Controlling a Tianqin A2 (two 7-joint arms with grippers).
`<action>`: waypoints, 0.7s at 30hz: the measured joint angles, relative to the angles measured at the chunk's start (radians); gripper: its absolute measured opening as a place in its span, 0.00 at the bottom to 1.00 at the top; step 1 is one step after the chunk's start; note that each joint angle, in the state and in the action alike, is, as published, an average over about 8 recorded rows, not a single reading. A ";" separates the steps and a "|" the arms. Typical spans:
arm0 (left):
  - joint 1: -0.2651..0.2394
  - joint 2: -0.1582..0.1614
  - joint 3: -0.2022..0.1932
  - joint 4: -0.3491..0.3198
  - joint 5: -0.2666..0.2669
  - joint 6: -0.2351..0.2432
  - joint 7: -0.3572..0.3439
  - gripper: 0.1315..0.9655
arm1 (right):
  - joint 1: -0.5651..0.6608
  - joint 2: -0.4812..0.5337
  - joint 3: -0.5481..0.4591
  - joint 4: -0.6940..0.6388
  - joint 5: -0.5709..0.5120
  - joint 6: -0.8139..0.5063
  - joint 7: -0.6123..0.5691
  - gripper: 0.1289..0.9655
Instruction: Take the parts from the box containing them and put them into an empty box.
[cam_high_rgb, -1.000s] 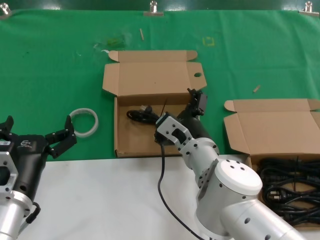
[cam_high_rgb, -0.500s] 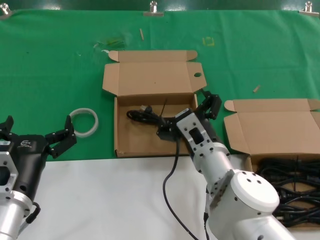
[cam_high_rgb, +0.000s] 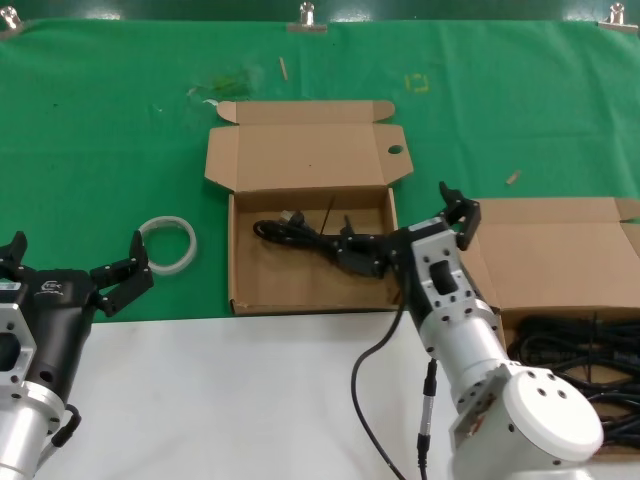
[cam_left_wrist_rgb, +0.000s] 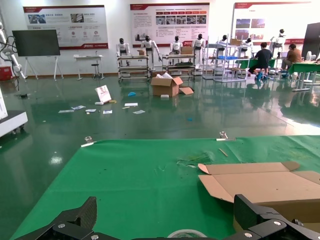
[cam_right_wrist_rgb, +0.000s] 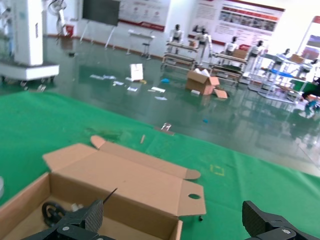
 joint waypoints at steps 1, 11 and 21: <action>0.000 0.000 0.000 0.000 0.000 0.000 0.000 1.00 | -0.009 0.000 0.010 0.008 -0.009 -0.007 0.018 1.00; 0.000 0.000 0.000 0.000 0.000 0.000 -0.001 1.00 | -0.094 0.000 0.114 0.088 -0.101 -0.073 0.196 1.00; 0.000 0.000 0.000 0.000 0.000 0.000 -0.001 1.00 | -0.178 0.000 0.216 0.168 -0.193 -0.138 0.372 1.00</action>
